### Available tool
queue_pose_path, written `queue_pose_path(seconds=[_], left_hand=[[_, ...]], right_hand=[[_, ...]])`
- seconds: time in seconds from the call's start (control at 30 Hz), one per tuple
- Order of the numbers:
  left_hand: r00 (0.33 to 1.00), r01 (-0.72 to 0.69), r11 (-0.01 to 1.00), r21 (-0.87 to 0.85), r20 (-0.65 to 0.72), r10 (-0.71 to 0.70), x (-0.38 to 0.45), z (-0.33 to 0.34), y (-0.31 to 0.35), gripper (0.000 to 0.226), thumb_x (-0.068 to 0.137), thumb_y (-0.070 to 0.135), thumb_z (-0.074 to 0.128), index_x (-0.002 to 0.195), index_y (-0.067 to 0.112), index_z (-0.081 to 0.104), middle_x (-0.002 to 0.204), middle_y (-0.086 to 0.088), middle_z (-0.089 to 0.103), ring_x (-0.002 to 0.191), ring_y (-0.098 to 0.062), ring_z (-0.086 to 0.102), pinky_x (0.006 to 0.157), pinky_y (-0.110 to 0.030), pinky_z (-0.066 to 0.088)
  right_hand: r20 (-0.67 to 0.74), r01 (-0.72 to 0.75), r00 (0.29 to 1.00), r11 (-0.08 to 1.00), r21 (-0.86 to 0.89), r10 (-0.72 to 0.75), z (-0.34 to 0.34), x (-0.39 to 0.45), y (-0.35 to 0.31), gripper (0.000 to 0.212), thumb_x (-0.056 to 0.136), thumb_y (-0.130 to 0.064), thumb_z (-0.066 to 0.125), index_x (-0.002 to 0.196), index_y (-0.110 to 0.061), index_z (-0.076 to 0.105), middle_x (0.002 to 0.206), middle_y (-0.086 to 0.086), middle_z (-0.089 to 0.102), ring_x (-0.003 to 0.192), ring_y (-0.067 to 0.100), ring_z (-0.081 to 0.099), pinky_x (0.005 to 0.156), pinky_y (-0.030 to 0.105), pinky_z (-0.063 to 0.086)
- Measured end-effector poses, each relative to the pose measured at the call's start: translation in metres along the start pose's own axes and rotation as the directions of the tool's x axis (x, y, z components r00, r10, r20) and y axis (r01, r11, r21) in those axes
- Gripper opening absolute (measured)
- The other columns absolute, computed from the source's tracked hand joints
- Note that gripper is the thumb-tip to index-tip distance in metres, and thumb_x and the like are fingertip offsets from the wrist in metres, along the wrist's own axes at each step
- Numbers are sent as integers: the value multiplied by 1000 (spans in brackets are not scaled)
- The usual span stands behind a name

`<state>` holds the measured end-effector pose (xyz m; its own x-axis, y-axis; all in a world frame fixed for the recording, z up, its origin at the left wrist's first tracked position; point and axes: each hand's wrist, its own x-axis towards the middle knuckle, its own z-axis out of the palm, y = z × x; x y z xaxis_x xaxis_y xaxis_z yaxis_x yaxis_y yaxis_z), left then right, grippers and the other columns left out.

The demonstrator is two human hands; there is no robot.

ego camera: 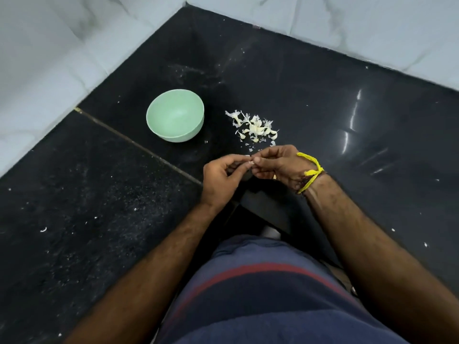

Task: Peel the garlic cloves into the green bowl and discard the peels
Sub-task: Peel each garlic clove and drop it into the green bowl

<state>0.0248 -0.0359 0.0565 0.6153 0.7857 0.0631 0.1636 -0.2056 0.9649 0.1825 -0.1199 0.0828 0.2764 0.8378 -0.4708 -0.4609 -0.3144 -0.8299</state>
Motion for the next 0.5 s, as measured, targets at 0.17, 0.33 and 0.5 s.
queue_pose_path(seconds=[0.17, 0.33, 0.5], left_hand=[[997, 74, 994, -79, 0, -75, 2, -4, 17, 3, 91, 5, 73, 93, 7, 74, 79, -3, 75, 70, -10, 67, 72, -26, 57], [998, 61, 982, -176, -19, -65, -10, -1, 35, 4, 93, 1, 68, 94, 3, 71, 79, -2, 73, 71, -9, 67, 72, -21, 56], [988, 23, 974, -226, -144, -57, -17, -2, 43, 12, 94, 4, 69, 102, -5, 70, 87, -12, 74, 75, -12, 69, 70, -24, 57]], right_hand=[[61, 106, 992, 994, 1, -106, 1, -9, -2, 12, 83, 4, 67, 95, 6, 68, 78, 15, 73, 70, 19, 72, 69, 28, 61], [107, 77, 989, 973, 218, -103, 10, -12, -5, 10, 77, -5, 68, 84, -5, 74, 76, 9, 72, 68, 14, 68, 64, 22, 57], [159, 34, 984, 958, 286, -83, 20, -15, -10, 12, 78, -5, 66, 79, -9, 77, 76, 8, 72, 69, 14, 70, 65, 23, 57]])
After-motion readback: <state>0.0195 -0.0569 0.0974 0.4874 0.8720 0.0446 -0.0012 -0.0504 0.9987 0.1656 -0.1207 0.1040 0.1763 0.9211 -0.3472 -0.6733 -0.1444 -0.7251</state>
